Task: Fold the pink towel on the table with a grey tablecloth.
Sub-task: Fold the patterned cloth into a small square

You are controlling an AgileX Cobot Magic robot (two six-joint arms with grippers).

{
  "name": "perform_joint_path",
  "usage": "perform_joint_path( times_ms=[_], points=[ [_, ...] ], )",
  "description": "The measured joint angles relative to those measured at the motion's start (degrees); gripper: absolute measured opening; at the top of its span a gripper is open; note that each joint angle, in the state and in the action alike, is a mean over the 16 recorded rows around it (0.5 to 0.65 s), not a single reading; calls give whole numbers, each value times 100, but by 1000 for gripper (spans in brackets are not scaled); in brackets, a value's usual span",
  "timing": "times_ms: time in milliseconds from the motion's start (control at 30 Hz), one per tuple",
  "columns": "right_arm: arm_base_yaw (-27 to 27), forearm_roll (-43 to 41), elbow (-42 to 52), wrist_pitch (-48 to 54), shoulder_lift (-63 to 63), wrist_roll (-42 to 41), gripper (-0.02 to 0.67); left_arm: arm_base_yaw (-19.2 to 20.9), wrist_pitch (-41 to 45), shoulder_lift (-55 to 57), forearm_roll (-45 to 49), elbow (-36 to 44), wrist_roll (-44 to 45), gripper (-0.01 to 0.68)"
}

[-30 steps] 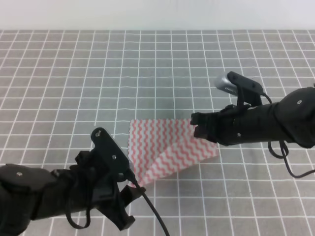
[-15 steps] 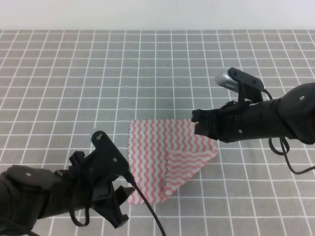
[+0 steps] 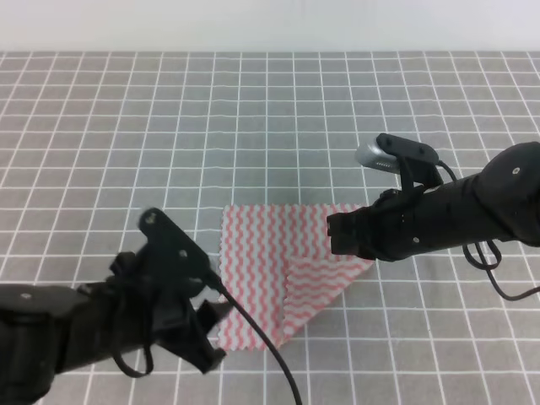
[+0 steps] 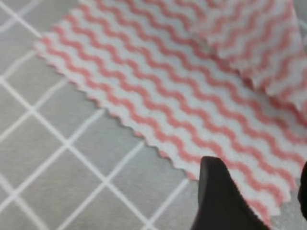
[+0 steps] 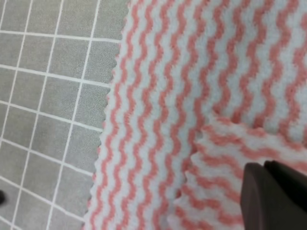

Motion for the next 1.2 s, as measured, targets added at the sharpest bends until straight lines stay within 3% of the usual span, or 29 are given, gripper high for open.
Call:
perform_joint_path(
  times_ms=[533, 967, 1200],
  points=[
    [246, -196, -335, 94, 36, -26, 229, 0, -250, -580, -467, 0, -466, 123],
    [597, -1569, -1202, 645, 635, 533, 250, -1, 211, -918, -474, 41, -1847, 13],
    [599, -2146, -1545, 977, 1006, 935, 249, 0, 266, -1132, -467, 77, -2049, -1]
  ],
)
